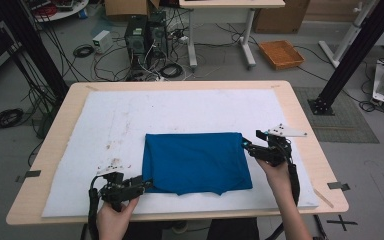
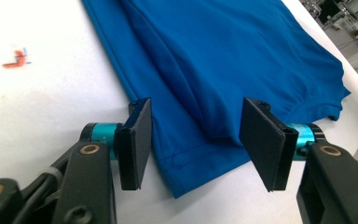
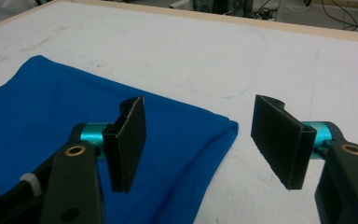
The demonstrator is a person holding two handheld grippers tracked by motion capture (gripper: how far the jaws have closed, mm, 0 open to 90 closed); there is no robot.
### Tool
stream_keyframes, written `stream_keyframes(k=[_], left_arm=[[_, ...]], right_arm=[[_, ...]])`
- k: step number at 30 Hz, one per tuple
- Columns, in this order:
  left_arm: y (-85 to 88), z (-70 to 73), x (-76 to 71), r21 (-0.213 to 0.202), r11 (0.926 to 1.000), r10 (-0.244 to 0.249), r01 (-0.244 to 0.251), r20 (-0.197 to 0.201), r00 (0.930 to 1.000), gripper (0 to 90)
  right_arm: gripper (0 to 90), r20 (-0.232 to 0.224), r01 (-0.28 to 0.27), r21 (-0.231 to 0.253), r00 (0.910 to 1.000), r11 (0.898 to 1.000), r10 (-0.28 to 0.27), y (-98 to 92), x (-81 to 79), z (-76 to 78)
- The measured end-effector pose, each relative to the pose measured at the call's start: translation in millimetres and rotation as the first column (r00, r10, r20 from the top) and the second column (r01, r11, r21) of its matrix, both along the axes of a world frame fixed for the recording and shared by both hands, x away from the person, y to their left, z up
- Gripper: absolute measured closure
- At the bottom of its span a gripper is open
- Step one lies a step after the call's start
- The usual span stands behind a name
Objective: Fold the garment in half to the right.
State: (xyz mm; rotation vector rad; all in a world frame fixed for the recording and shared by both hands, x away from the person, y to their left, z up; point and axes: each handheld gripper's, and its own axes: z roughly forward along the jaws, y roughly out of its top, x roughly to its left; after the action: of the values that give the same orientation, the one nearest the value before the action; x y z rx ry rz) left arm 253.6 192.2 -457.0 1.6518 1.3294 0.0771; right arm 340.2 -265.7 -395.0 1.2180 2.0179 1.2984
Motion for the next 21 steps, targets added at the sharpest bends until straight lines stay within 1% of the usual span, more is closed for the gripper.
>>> stream_keyframes(k=[5, 9, 11, 15, 16, 18, 19, 21], left_arm=[[-5.6, 0.3, 1.7, 0.011, 0.9999, 0.008, -0.008, 0.007, 0.9999, 44.7], [-12.2, 0.8, 2.8, 0.042, 0.999, 0.014, -0.015, 0.024, 0.9996, 46.6], [-15.3, 1.3, 3.0, 0.063, 0.9979, 0.017, -0.019, 0.029, 0.9994, 49.8], [-20.4, 1.5, 1.2, 0.107, 0.9937, 0.029, -0.035, 0.052, 0.9982, 58.0], [-20.9, 1.7, 0.8, 0.11, 0.9934, 0.028, -0.033, 0.051, 0.9983, 60.9], [-22.6, 1.6, 0.0, 0.128, 0.9909, 0.032, -0.04, 0.064, 0.9974, 65.4], [-23.0, 1.8, -0.3, 0.136, 0.9899, 0.031, -0.039, 0.063, 0.9975, 68.1], [-24.2, 2.0, -0.9, 0.139, 0.989, 0.044, -0.052, 0.062, 0.9971, 71.8]], right_arm=[[35.4, -0.003, -0.013, -0.005, 0.9999, 1.0, 0.013, 6.6, -0.2, -0.7], [35.5, -0.005, -0.03, -0.007, 0.9995, 1.0, 0.03, 14.7, 0.3, -1.6], [35.5, -0.007, -0.041, -0.01, 0.9991, 0.999, 0.041, 19.8, 0.9, -2.1], [35.5, -0.009, -0.064, -0.018, 0.9979, 0.998, 0.064, 32.1, 3.1, -2.5], [35.6, -0.012, -0.072, -0.02, 0.9973, 0.997, 0.072, 37.1, 3.9, -2.4], [35.8, -0.014, -0.086, -0.021, 0.9962, 0.996, 0.085, 44.7, 5.5, -1.7], [36.5, -0.016, -0.096, -0.019, 0.9953, 0.995, 0.096, 49.8, 6.4, -1.0], [37.0, -0.013, -0.11, -0.016, 0.9939, 0.994, 0.109, 60.9, 8.9, 0.7]])
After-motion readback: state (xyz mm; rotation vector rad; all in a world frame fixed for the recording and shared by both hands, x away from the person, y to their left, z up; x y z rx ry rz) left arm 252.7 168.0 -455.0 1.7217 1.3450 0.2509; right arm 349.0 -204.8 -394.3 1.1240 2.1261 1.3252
